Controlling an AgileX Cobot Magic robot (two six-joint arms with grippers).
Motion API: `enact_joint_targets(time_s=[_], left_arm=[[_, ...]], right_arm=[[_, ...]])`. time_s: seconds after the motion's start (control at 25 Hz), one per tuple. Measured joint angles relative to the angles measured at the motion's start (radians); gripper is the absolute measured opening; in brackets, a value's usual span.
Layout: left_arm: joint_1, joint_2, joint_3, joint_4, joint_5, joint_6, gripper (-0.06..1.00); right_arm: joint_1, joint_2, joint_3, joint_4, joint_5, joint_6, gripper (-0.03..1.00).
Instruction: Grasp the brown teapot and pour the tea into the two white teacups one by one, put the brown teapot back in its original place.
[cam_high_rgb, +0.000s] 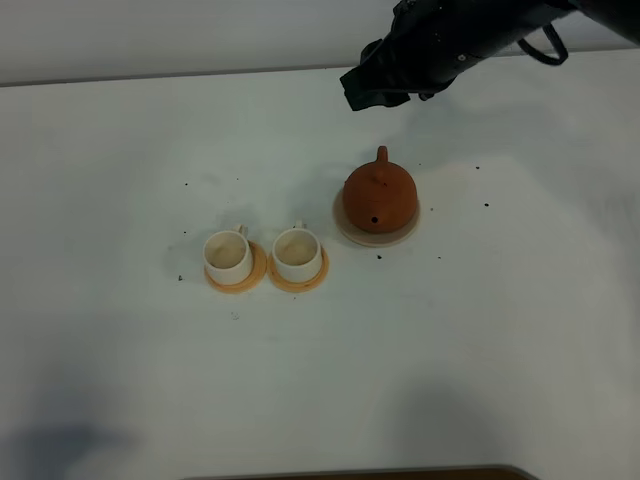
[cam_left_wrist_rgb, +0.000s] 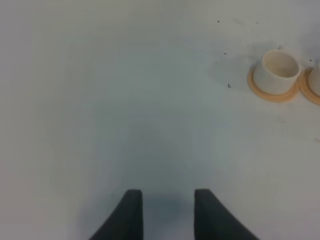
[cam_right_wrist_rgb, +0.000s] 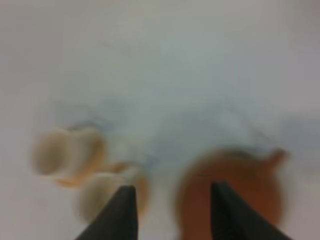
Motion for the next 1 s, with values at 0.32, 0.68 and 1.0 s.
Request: enact_joint_targets(time_s=[0.32,0.68,1.0], left_arm=[[0.0,0.0,0.0,0.0,0.0,0.0,0.29],[0.0,0.0,0.0,0.0,0.0,0.0,0.29],[0.0,0.0,0.0,0.0,0.0,0.0,0.29]], right_arm=[[0.0,0.246,-0.366,-0.235,0.141,0.234,0.41],[0.0,0.429,-0.485,-0.338,0.175,0.394,0.5],[0.0,0.481,-0.492,-0.392,0.186,0.452,0.51]])
